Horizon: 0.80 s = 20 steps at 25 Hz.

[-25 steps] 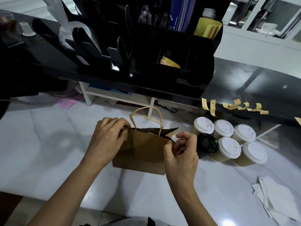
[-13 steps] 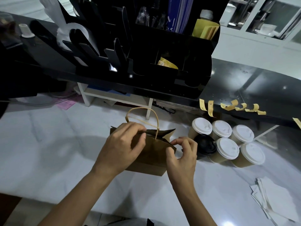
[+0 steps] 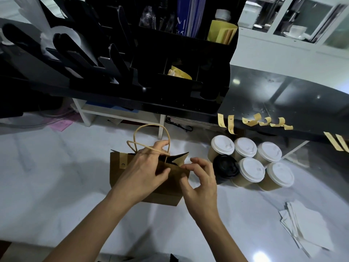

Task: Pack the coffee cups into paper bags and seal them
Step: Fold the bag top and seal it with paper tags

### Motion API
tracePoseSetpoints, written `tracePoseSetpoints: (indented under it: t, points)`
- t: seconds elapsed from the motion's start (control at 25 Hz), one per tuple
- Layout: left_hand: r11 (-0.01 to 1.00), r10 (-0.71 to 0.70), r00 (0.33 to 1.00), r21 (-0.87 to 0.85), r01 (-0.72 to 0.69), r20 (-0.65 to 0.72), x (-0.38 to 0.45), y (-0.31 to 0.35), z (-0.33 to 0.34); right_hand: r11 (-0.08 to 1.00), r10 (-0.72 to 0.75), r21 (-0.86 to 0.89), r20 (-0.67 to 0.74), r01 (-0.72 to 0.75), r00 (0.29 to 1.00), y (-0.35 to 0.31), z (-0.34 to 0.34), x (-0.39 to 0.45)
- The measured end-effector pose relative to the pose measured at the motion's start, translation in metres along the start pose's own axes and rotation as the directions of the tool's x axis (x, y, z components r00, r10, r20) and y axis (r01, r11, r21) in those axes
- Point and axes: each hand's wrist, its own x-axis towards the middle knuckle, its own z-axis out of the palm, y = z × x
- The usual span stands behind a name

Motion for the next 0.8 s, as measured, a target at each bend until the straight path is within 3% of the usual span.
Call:
tracePoseSetpoints:
  t: [0.24,0.48,0.64,0.8]
  points:
    - [0.994,0.074,0.997,0.078,-0.074,0.006,0.007,0.005,0.006,0.997,-0.053,-0.053,0.126,0.061,0.991,0.010,-0.008,0.005]
    - [0.995,0.029,0.999,0.098,-0.026,-0.026,0.005,0.014,0.008,0.982,-0.140,-0.116,0.095,0.151,0.986,0.015,-0.010,0.016]
    - [0.995,-0.048,0.996,0.083,0.055,-0.081,0.005,0.014,0.014,1.000,-0.023,-0.016,0.101,0.024,0.995,0.018,-0.009,0.020]
    - [0.995,-0.050,0.990,0.075,0.060,-0.130,0.005,0.013,0.018,0.992,-0.015,0.129,0.108,0.001,0.994,0.013,-0.015,0.029]
